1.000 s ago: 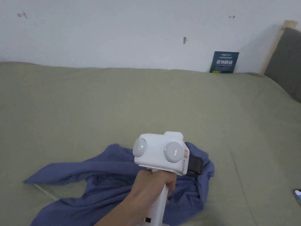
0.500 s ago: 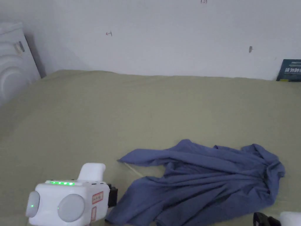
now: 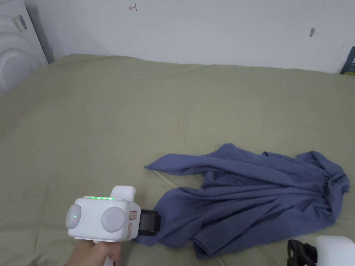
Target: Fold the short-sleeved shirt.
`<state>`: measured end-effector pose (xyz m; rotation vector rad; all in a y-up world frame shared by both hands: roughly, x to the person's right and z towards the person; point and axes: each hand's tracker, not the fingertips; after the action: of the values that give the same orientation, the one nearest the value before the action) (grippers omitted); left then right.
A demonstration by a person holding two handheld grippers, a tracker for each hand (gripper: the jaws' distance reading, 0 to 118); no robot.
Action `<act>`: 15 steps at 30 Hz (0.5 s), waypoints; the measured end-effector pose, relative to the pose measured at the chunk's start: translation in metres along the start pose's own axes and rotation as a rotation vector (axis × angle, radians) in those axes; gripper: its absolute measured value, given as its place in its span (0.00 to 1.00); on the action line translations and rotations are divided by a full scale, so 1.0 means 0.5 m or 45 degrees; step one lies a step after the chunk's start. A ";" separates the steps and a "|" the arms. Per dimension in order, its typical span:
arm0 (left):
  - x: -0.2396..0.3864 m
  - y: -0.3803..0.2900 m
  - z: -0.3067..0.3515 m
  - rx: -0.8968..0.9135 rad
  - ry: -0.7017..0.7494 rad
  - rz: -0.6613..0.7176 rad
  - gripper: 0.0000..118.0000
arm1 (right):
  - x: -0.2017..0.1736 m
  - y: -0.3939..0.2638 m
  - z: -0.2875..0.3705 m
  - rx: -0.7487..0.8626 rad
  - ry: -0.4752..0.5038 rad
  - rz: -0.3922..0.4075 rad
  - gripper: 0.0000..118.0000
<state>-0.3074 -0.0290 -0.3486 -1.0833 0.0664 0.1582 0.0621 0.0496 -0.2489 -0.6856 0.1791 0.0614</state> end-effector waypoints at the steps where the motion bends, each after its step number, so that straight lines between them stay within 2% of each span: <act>1: 0.006 0.000 -0.008 -0.017 0.014 -0.011 0.89 | 0.002 0.005 -0.006 -0.003 -0.007 0.002 0.00; 3: 0.027 -0.028 -0.001 -0.037 0.060 -0.102 0.86 | 0.007 0.017 -0.022 -0.009 -0.007 0.007 0.00; 4: 0.031 -0.033 0.011 0.039 0.101 -0.200 0.84 | 0.008 0.025 -0.033 -0.010 -0.006 0.009 0.00; 5: 0.029 -0.032 0.021 0.064 0.122 -0.252 0.78 | 0.009 0.035 -0.047 -0.013 0.006 0.015 0.00; 6: 0.023 -0.022 0.033 0.090 0.144 -0.306 0.60 | 0.008 0.050 -0.065 -0.023 0.028 0.033 0.00; 7: 0.024 -0.035 0.039 0.049 0.039 -0.171 0.38 | 0.004 0.065 -0.080 -0.022 0.033 0.046 0.00; 8: 0.012 -0.039 0.049 0.063 0.019 -0.107 0.00 | -0.001 0.086 -0.101 -0.011 0.050 0.069 0.00; 9: 0.003 -0.027 0.044 0.093 -0.041 -0.049 0.00 | -0.006 0.106 -0.122 -0.007 0.073 0.095 0.00; 15: -0.041 -0.022 0.035 0.025 -0.171 0.020 0.00 | -0.029 0.258 -0.311 -0.067 0.142 0.184 0.00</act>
<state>-0.3264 -0.0203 -0.3280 -1.0500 -0.0445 0.2436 0.0105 0.0509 -0.4448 -0.7281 0.3350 0.1669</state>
